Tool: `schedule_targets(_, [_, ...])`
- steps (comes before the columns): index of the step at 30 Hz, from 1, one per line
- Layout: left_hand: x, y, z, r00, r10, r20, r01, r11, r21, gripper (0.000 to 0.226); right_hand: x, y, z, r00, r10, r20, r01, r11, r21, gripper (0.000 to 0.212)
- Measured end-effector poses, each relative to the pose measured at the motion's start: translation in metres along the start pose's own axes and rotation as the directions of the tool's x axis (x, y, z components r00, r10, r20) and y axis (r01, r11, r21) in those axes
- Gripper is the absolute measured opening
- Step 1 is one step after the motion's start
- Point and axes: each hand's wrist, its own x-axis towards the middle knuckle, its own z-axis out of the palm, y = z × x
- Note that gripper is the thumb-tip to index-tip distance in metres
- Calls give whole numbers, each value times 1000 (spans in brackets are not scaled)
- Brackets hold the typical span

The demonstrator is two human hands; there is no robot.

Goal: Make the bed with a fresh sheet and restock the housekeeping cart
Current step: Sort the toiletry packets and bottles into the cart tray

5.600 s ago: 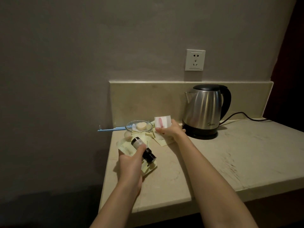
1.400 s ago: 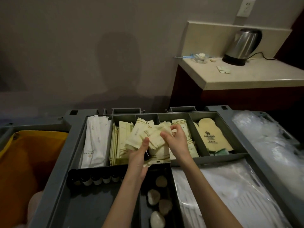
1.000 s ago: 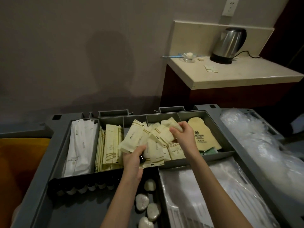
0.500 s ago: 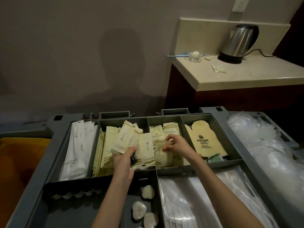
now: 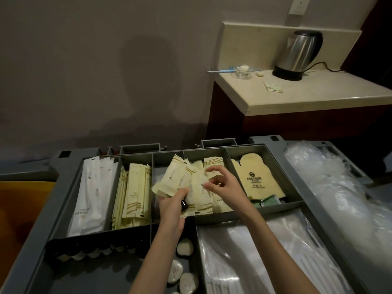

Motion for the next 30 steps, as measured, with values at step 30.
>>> schedule_targets(30, [-10, 2, 8, 963, -126, 238, 85, 981, 176, 24, 28, -24, 4, 1000, -22, -2, 22, 995, -98, 45])
